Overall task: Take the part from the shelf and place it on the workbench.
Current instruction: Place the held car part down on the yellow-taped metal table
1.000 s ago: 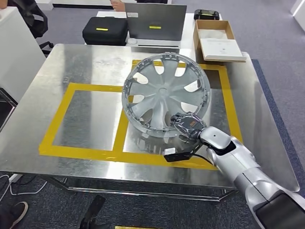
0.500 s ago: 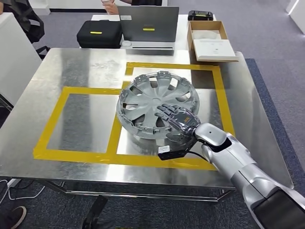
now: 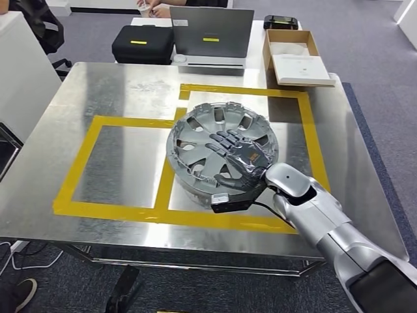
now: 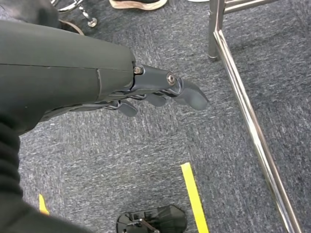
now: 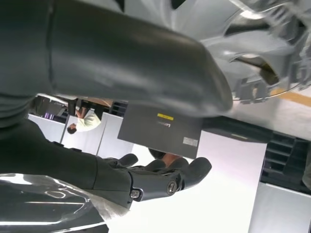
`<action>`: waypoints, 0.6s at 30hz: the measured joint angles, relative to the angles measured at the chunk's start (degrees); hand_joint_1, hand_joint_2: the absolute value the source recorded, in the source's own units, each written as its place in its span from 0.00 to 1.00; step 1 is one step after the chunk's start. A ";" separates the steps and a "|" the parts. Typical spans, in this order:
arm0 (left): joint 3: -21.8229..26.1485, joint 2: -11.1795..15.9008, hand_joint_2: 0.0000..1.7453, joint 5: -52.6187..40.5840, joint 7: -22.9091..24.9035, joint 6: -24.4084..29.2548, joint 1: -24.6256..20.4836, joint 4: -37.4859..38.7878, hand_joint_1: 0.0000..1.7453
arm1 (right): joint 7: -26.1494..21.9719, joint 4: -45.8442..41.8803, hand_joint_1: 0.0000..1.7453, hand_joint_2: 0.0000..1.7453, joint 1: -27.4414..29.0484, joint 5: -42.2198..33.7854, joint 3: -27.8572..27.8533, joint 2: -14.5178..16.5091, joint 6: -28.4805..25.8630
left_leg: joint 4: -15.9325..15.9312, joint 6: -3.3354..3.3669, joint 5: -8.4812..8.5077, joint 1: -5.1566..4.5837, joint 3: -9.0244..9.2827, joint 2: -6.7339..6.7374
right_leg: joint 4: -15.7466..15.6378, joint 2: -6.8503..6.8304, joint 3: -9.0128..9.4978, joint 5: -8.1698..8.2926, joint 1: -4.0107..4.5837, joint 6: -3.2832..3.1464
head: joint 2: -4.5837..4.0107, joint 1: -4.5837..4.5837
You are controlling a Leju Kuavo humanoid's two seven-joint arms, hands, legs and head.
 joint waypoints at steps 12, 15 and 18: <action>1.85 0.70 0.00 0.76 0.45 -0.04 1.40 0.01 0.00 | 1.69 -20.42 0.00 0.00 6.66 -8.71 -4.84 -2.69 -5.00 | 13.51 -2.46 -7.43 0.23 -3.15 0.08 | -2.48 -0.25 0.82 1.45 -0.17 -1.62 | 0.00 -0.32; 3.09 0.95 0.00 1.60 -0.78 0.17 1.88 0.02 0.00 | -0.52 -31.87 0.00 0.00 13.72 -13.82 -8.35 -3.71 -8.26 | 2.21 -2.24 -3.36 0.25 3.17 -0.13 | -2.12 -0.23 0.47 1.65 -0.02 -1.15 | 0.00 -0.32; 4.16 0.94 0.00 1.95 -1.46 0.07 2.69 0.02 0.00 | -3.76 -42.68 0.00 0.00 22.27 -18.49 -11.95 -4.48 -12.43 | -0.28 -1.57 -2.97 0.04 3.98 -0.40 | -2.07 -0.29 0.02 2.24 0.10 -0.14 | 0.01 -0.27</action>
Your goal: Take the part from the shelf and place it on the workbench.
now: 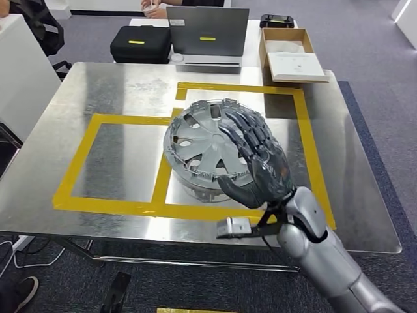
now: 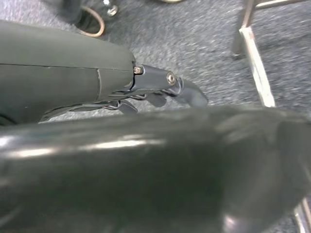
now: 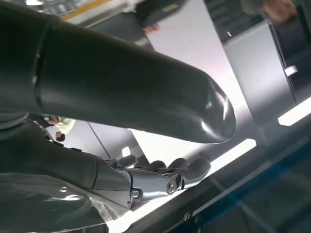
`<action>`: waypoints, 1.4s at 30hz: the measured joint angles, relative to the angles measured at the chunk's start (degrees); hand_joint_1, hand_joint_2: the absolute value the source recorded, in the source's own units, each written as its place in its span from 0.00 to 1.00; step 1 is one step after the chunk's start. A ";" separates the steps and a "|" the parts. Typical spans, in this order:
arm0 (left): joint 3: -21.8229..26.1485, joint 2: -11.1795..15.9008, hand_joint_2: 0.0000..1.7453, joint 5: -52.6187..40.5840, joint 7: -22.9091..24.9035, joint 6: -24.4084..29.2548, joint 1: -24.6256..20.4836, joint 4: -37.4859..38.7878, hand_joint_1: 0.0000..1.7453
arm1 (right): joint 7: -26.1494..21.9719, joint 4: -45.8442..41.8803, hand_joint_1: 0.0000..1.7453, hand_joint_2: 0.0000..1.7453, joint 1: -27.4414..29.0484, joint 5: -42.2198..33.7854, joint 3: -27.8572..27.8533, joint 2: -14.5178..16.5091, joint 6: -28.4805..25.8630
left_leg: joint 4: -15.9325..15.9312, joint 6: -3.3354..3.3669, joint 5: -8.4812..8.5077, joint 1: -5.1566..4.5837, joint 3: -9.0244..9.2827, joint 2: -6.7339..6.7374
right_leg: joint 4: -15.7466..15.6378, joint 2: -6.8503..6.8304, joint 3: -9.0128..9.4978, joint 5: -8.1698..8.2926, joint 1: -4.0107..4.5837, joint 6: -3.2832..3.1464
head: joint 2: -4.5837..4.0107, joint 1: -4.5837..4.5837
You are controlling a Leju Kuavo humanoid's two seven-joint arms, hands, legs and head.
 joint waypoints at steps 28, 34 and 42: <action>11.01 -0.11 0.00 5.34 -5.11 3.45 4.19 0.22 0.00 | -19.71 -35.95 0.00 0.00 47.47 -35.01 -22.09 4.70 -4.58 | -0.34 0.80 -1.38 -0.90 3.60 0.38 | -1.74 -0.37 1.75 -0.94 0.32 -1.55 | -0.01 -0.26; 13.16 -1.26 0.00 5.36 -5.72 4.50 4.75 0.22 0.00 | -19.10 -31.32 0.00 0.00 52.30 -38.00 -36.39 15.15 4.38 | -5.72 2.60 0.69 -1.22 4.64 0.83 | 0.39 -0.15 -0.23 -2.57 -0.22 0.58 | -0.01 -0.17; 16.70 -4.63 0.00 5.34 -6.63 5.81 5.06 0.21 0.00 | -18.24 6.78 0.00 0.00 41.57 -26.88 -67.70 24.33 10.55 | -3.72 2.08 4.22 -0.92 -1.61 1.26 | 4.40 -0.11 4.86 -5.59 -1.76 2.63 | -0.01 0.02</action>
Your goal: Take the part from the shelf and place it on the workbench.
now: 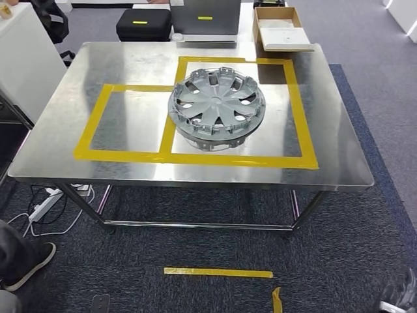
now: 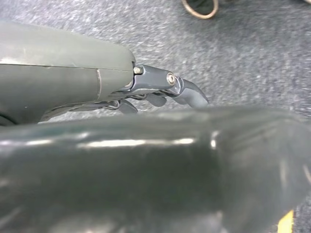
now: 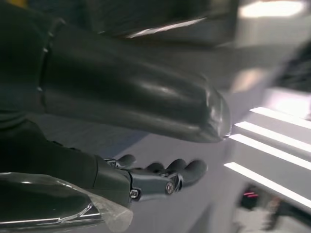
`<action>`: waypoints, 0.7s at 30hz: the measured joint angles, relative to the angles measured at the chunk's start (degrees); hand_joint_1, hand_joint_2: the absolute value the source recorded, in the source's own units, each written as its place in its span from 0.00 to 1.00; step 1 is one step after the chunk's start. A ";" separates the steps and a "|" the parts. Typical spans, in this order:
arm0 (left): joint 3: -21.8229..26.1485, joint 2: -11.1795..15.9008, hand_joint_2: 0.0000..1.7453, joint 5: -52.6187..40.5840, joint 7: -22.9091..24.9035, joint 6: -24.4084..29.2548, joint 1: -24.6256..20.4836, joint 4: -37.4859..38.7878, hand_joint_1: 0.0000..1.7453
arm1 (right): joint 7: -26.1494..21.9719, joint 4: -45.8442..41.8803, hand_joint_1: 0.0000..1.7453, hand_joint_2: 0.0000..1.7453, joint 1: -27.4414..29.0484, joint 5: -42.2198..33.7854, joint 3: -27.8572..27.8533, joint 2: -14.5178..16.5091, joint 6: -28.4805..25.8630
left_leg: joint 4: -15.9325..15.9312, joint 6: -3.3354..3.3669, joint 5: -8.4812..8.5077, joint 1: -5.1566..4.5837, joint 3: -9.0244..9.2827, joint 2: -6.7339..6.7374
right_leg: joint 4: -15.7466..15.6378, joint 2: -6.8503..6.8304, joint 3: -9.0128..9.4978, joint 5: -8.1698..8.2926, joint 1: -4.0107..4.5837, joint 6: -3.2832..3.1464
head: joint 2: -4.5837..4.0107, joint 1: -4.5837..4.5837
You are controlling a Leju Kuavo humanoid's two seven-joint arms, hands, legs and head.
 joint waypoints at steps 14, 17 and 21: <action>2.96 -1.05 0.00 -2.51 1.05 0.52 0.42 0.01 0.00 | 13.36 38.45 0.00 0.00 -9.33 22.74 -20.22 1.93 -9.09 | 15.15 -1.67 -8.93 0.32 0.45 -0.45 | -6.35 -0.08 -3.67 5.34 1.70 -4.37 | 0.00 -0.53; 3.15 -1.01 0.00 -3.64 0.92 0.50 0.08 -0.01 0.00 | 15.27 44.85 0.00 0.00 -10.76 27.38 -20.50 1.56 -11.80 | 1.62 -0.48 -7.95 -0.46 10.09 -0.59 | -6.04 -0.06 -5.62 7.40 1.90 -4.03 | 0.01 -0.53; 3.20 -1.12 0.00 -4.86 1.31 0.74 -0.12 0.01 0.00 | 15.39 50.15 0.00 0.00 -12.07 29.22 -20.54 0.93 -13.19 | -2.70 0.33 -7.14 -0.70 11.33 -0.35 | -6.39 -0.06 -6.35 9.07 1.73 -2.93 | 0.01 -0.70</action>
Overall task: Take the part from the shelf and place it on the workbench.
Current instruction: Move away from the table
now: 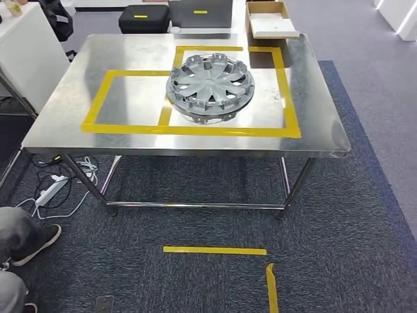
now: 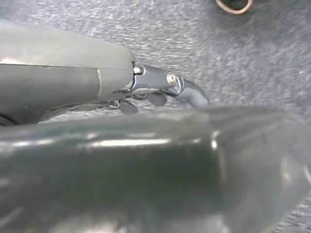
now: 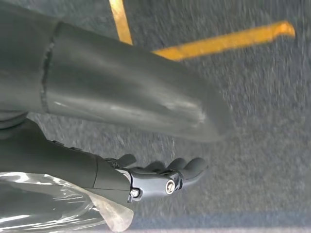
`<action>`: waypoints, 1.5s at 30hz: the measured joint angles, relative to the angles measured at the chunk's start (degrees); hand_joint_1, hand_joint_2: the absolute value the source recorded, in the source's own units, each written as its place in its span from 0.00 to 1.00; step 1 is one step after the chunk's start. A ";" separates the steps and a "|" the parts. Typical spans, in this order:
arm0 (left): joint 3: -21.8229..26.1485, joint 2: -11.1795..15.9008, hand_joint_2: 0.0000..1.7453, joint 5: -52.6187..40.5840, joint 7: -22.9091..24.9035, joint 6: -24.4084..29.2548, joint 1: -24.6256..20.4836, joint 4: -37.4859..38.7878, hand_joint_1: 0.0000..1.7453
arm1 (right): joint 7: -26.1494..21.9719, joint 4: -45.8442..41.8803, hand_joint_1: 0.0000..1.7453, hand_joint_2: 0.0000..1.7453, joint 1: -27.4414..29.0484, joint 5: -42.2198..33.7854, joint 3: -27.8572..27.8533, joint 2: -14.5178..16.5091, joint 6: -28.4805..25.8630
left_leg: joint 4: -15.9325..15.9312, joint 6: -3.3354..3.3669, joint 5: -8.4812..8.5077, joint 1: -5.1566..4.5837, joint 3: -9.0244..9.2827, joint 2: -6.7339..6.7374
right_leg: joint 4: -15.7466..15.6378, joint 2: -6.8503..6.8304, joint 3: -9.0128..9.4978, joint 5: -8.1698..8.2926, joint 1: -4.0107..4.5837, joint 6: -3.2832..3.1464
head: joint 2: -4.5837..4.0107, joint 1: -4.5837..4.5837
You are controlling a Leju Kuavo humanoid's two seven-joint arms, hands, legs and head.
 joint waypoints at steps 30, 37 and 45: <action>-0.07 -0.12 0.00 -3.71 0.17 -1.03 -0.16 0.02 0.00 | 1.51 7.98 0.00 0.00 -3.31 1.78 -1.95 -2.15 2.16 | 1.28 -0.52 0.57 0.57 -1.68 -2.79 | -0.34 1.53 3.66 -2.70 -0.18 0.34 | -0.01 0.17; -0.03 -0.44 0.00 -4.50 0.35 -0.50 -0.08 0.02 0.00 | 2.22 7.99 0.00 0.00 -3.05 2.92 -3.26 -2.30 2.65 | 0.97 0.65 3.38 0.50 -4.95 2.06 | 16.66 0.68 -3.05 -12.63 -0.32 1.72 | -0.01 0.74; -0.28 -1.21 0.00 -6.44 0.61 0.50 -0.21 0.04 0.00 | 0.98 8.00 0.00 0.00 -3.09 -0.75 -5.85 -2.68 4.30 | 2.87 -0.67 3.99 0.15 -6.73 6.10 | -1.57 -2.76 9.35 -7.80 0.21 -0.22 | -0.01 0.70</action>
